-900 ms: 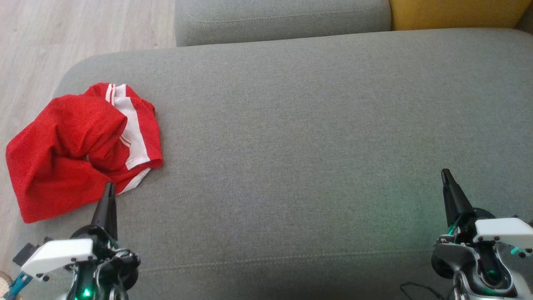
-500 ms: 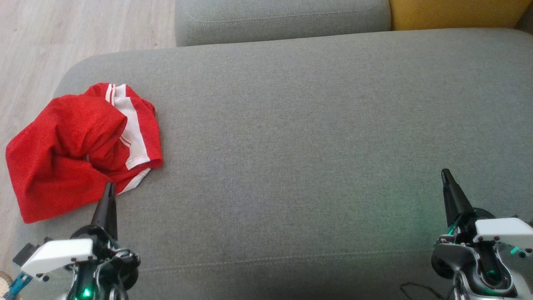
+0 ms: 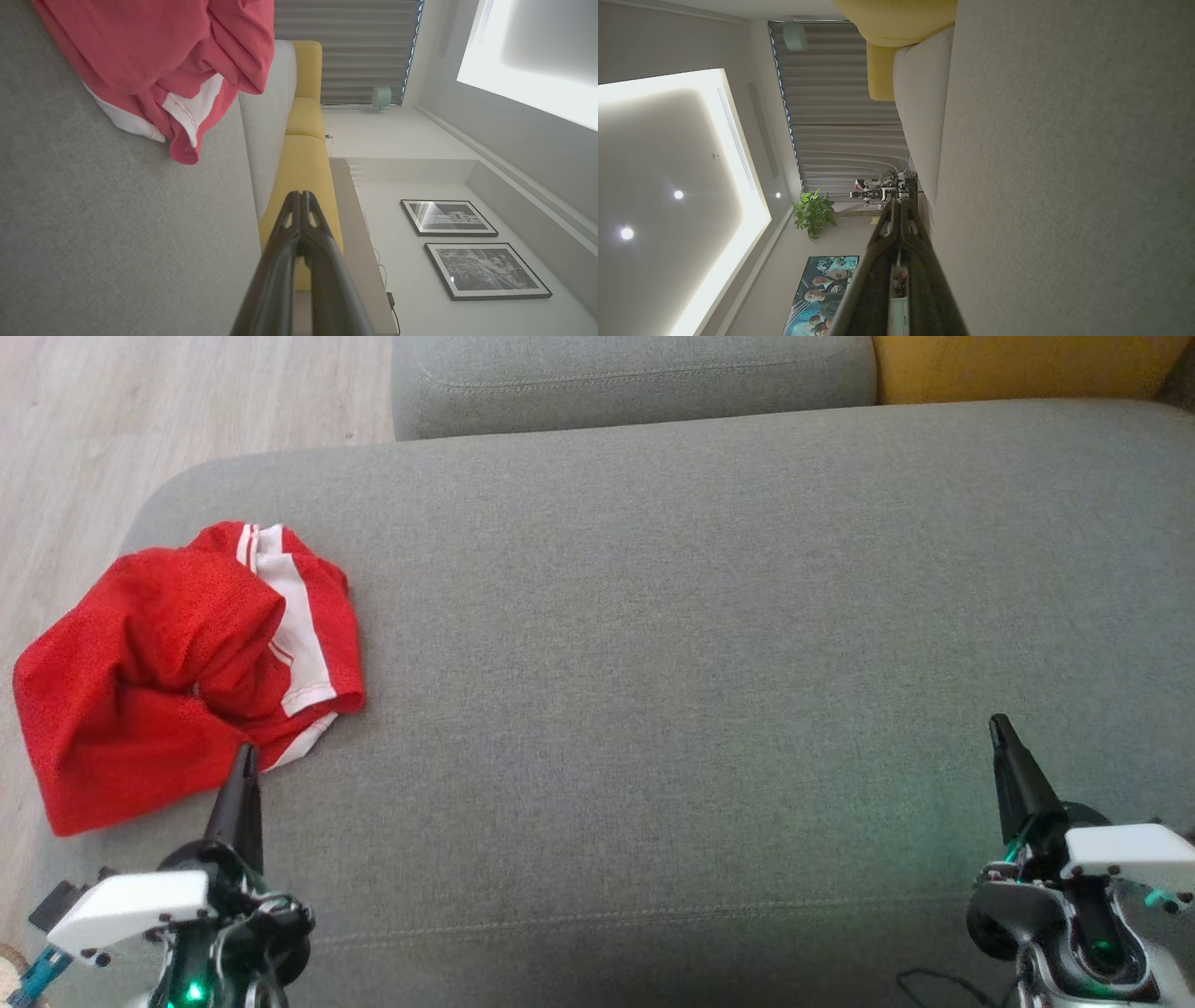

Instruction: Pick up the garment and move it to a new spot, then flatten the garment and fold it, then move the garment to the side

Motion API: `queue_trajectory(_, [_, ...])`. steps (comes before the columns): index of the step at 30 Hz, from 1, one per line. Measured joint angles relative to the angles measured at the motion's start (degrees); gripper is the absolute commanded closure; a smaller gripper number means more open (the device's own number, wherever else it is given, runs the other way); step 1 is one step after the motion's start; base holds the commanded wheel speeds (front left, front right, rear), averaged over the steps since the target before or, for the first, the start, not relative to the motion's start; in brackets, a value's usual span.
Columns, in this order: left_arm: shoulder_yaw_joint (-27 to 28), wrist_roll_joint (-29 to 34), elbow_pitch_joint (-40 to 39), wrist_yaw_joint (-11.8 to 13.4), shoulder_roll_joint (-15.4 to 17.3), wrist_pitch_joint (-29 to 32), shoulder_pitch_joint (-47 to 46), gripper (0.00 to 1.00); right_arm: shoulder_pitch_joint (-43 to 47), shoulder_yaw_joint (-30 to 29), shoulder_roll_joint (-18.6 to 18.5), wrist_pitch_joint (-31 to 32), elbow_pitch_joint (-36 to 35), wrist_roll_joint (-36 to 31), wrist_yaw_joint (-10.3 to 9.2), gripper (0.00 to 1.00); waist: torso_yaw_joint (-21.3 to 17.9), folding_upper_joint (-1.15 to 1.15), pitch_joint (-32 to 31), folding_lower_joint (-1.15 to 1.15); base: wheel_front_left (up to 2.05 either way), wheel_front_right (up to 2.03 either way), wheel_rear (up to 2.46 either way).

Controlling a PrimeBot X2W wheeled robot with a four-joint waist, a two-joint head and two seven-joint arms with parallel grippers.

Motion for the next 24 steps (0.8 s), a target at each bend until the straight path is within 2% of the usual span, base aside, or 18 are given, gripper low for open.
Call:
queue_trajectory(4, [0.0, 0.0, 0.0, 0.0, 0.0, 0.0, 0.0, 1.0, 0.0, 0.0, 0.0, 0.0, 0.0, 0.0, 0.01, 1.0, 0.0, 0.0, 0.0, 0.0, 0.0, 0.0, 0.0])
queue_trajectory(5, [0.0, 0.0, 0.2, 0.1, 0.0, 0.0, 0.0, 0.0, 0.0, 0.0, 0.0, 0.0, 0.3, 0.0, 0.01, 0.0, 0.0, 0.0, 0.0, 0.0, 0.0, 0.0, 0.0])
queue_trajectory(9, [-0.2, 0.0, 3.6, 0.2, -0.7, -0.1, 2.5, 0.0, 1.6, 0.3, 0.2, 0.0, 3.7, 0.0, 0.02, 0.0, 0.0, 0.0, 0.0, 0.0, 0.0, 0.0, 0.0])
queue_trajectory(17, [-0.2, -0.1, 3.7, 0.3, -0.8, -1.1, 3.7, 0.0, 3.1, 0.7, 0.4, -0.7, 3.8, -0.2, 0.02, 0.0, 0.0, 0.0, 0.1, 0.0, 0.0, 0.0, 0.0])
queue_trajectory(24, [0.4, -0.1, 3.3, 0.3, -0.8, -2.1, 3.7, 0.0, 3.0, 0.6, 0.4, -2.0, 3.7, -3.2, 0.02, 0.0, 0.0, 0.0, 0.1, 0.0, 0.0, 0.0, 0.0])
